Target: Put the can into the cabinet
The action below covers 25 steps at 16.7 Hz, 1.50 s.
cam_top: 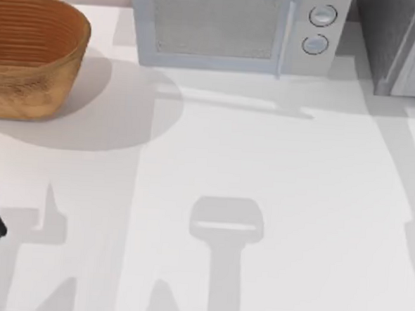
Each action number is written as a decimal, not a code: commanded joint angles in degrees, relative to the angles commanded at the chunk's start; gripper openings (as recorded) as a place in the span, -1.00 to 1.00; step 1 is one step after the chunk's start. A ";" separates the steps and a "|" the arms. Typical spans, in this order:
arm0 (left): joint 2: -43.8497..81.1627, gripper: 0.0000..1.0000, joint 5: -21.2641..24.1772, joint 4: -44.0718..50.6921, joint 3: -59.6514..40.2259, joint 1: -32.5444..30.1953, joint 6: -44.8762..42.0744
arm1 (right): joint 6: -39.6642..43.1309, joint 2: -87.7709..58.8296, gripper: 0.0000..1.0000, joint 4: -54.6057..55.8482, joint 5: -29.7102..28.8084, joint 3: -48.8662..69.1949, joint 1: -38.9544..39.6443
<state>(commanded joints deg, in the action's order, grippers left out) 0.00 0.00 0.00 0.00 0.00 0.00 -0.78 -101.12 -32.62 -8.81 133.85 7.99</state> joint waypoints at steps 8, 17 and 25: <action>0.00 1.00 0.00 0.00 0.00 0.00 0.00 | -0.25 -10.62 -1.00 -3.72 0.73 14.18 -1.43; 0.00 1.00 0.00 0.00 0.00 0.00 0.00 | -0.23 -18.90 -1.00 -6.61 1.74 25.35 -2.42; 0.00 1.00 0.00 0.00 0.00 0.00 0.00 | -0.23 -18.90 -0.25 -6.61 1.74 25.35 -2.42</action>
<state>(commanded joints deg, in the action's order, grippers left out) 0.00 0.00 0.00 0.00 0.00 0.00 -1.01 -120.02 -39.24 -7.07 159.19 5.57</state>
